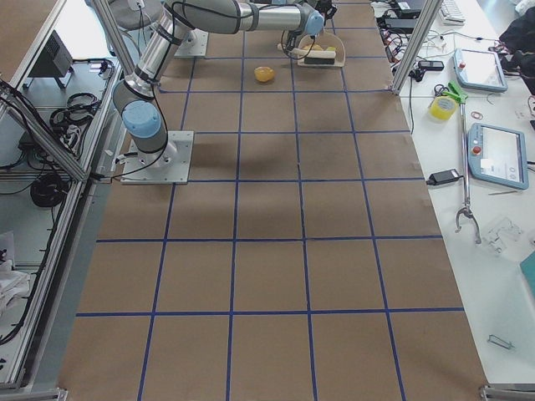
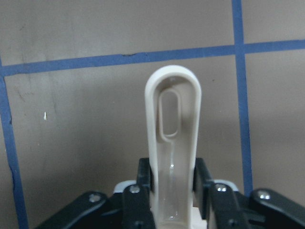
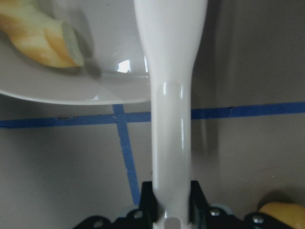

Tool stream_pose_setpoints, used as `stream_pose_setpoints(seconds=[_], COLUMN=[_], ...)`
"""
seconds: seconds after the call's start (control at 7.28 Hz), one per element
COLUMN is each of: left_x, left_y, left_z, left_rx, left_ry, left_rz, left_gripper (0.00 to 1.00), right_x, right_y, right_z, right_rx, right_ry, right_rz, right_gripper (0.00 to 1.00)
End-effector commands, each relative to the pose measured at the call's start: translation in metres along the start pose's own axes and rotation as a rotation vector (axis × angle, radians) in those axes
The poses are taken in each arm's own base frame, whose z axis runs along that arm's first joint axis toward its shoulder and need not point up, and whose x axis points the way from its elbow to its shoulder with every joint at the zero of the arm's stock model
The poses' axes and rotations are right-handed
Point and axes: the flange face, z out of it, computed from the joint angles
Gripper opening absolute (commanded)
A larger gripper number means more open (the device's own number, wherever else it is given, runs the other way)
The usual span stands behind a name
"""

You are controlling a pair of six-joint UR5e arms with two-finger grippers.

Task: Sweep and dump trash into bin
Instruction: 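Sweep the yellow sponge and shrimp into the dustpan with the right gripper's brush, then move the brush behind the yellow potato toy with the right gripper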

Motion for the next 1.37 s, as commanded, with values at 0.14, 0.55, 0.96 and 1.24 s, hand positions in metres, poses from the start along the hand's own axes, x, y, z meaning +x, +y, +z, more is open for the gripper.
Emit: stream_pose_setpoints(seconds=[0.14, 0.55, 0.96, 1.24], left_x=[-0.002, -0.007, -0.054, -0.092], left_y=[-0.001, -0.001, -0.011, -0.007], left_z=[-0.010, -0.020, -0.035, -0.051], left_rx=[-0.002, -0.007, -0.015, -0.022], left_ry=[0.009, 0.015, -0.037, -0.073], left_rz=[0.026, 0.028, 0.069, 0.058], left_gripper=[0.00, 0.00, 0.00, 0.00], right_x=[0.028, 0.125, 0.195, 0.221], right_y=[0.008, 0.027, 0.131, 0.180], right_z=[-0.041, -0.091, -0.091, -0.054], right_rx=[0.013, -0.036, -0.078, -0.078], right_ry=[0.128, 0.209, 0.256, 0.234], right_rz=[0.004, -0.001, -0.018, -0.020], right_gripper=[0.02, 0.01, 0.00, 0.00])
